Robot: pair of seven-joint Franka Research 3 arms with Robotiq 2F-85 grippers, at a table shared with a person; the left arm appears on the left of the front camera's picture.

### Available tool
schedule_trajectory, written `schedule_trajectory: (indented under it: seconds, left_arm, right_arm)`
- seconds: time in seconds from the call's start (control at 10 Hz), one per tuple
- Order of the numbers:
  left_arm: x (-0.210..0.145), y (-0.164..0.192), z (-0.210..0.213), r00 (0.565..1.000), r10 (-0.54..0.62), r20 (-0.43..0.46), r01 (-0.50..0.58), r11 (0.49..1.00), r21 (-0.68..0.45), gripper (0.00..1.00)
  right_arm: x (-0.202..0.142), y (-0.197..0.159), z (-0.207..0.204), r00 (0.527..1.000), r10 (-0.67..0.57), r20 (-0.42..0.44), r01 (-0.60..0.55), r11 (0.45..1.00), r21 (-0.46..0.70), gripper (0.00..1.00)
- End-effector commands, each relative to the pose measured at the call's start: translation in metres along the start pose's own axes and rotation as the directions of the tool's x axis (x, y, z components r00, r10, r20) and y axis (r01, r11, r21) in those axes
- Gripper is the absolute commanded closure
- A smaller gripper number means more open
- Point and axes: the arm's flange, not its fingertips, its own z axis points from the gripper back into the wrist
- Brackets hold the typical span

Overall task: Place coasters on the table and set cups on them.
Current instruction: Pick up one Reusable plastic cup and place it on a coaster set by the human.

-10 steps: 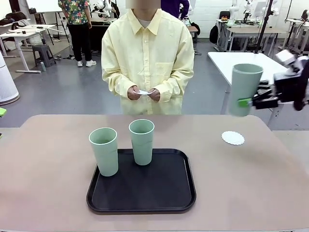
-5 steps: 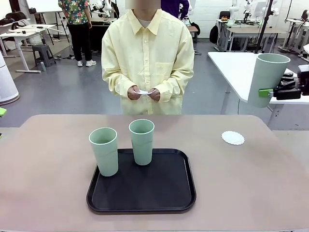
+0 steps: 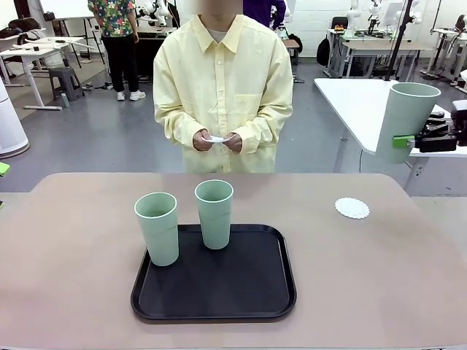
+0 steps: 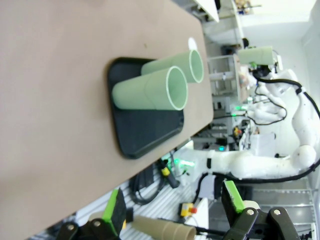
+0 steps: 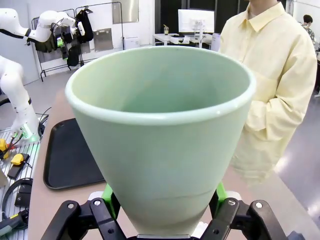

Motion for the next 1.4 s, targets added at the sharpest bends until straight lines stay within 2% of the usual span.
schedule_trajectory:
  seconds: [0.0, 0.2, 0.4, 0.6, 0.8, 1.3]
  left_arm:
    - [-0.002, 0.002, 0.001, 1.0, -0.014, 0.0, 0.014, 1.0, -0.003, 0.0]
    - [-0.002, 0.002, 0.001, 1.0, -0.014, 0.0, 0.014, 1.0, -0.003, 0.0]
    - [-0.002, 0.002, 0.001, 1.0, -0.014, 0.0, 0.014, 1.0, -0.003, 0.0]
    - [-0.002, 0.002, 0.001, 1.0, -0.014, 0.0, 0.014, 1.0, -0.003, 0.0]
    - [-0.002, 0.002, 0.001, 1.0, -0.014, 0.0, 0.014, 1.0, -0.003, 0.0]
    - [-0.002, 0.002, 0.001, 1.0, -0.014, 0.0, 0.014, 1.0, -0.003, 0.0]
  right_arm:
    - [0.003, 0.0, -0.001, 1.0, 0.007, -0.004, -0.007, 1.0, -0.006, 0.18]
    - [0.0, 0.0, 0.0, 1.0, 0.0, 0.0, 0.0, 1.0, 0.0, 0.18]
    - [-0.022, -0.05, -0.012, 1.0, 0.03, -0.006, -0.03, 0.999, 0.039, 0.18]
    - [-0.052, -0.072, -0.025, 0.999, 0.033, -0.028, -0.031, 0.997, 0.072, 0.18]
    - [-0.08, -0.085, -0.042, 0.998, 0.048, -0.035, -0.043, 0.991, 0.129, 0.18]
    - [-0.135, -0.102, -0.07, 0.999, -0.031, -0.032, 0.037, 0.973, 0.226, 0.18]
